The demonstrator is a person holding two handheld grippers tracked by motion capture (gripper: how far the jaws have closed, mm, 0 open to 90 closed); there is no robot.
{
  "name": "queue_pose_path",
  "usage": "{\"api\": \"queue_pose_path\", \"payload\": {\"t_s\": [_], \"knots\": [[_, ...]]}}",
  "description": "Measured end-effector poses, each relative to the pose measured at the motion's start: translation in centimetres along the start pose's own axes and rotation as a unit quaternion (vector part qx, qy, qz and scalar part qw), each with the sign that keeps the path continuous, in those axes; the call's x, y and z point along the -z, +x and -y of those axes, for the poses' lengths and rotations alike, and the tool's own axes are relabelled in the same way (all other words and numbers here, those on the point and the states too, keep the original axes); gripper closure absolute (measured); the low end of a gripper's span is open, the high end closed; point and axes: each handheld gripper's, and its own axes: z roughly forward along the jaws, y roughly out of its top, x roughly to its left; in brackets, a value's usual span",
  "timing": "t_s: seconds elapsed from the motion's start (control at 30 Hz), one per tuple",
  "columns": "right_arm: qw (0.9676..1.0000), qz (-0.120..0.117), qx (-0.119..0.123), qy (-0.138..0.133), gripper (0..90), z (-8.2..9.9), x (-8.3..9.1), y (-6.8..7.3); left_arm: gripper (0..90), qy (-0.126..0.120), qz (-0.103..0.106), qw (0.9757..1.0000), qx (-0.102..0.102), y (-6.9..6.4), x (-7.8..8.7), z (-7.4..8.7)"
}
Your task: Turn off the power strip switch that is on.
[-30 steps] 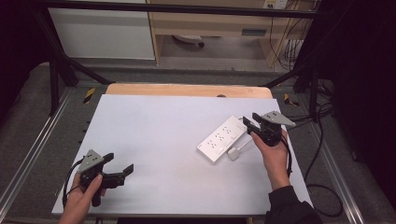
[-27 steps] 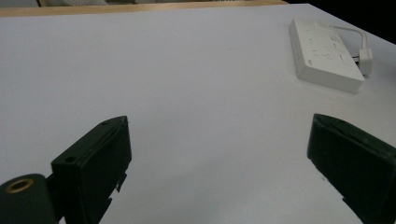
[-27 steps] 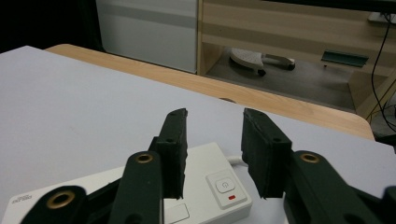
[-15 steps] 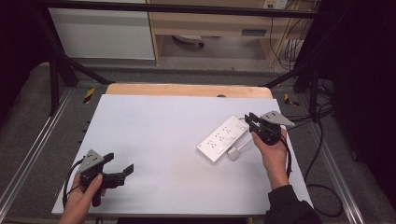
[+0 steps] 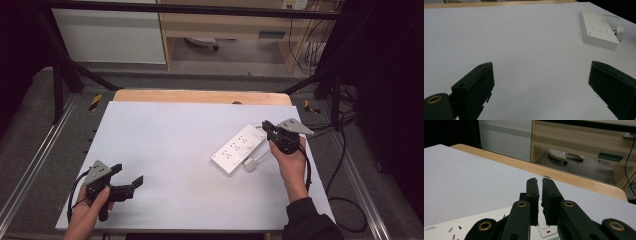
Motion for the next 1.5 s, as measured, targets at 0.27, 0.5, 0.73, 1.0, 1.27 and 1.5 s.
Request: {"api": "queue_pose_path", "payload": {"t_s": [0.27,0.5,0.73,1.0,1.27,1.5], "knots": [[1.0000,-0.006,0.002,0.000,88.4,0.1,-0.5,0.1,6.3,0.000,-0.001,1.0000,0.001,0.0,0.0,0.0],[0.9998,-0.010,-0.002,0.018,90.0,0.6,-0.9,0.1,6.3,-0.001,-0.001,1.0000,0.000,0.0,0.0,0.0],[0.9996,-0.018,0.002,0.020,90.0,0.7,-1.3,0.3,6.3,-0.002,-0.001,1.0000,0.000,0.0,0.0,0.0],[0.9995,-0.017,-0.002,0.026,90.0,1.0,-1.8,0.2,6.3,-0.002,-0.001,1.0000,-0.001,0.0,0.1,0.0],[0.9993,-0.020,-0.006,0.030,90.0,1.2,-2.1,0.3,6.3,-0.003,-0.002,1.0000,-0.002,0.0,0.1,0.0],[0.9991,-0.021,-0.019,0.031,90.0,1.4,-2.4,0.1,6.3,-0.004,-0.001,1.0000,-0.006,0.0,0.1,0.0]]}}
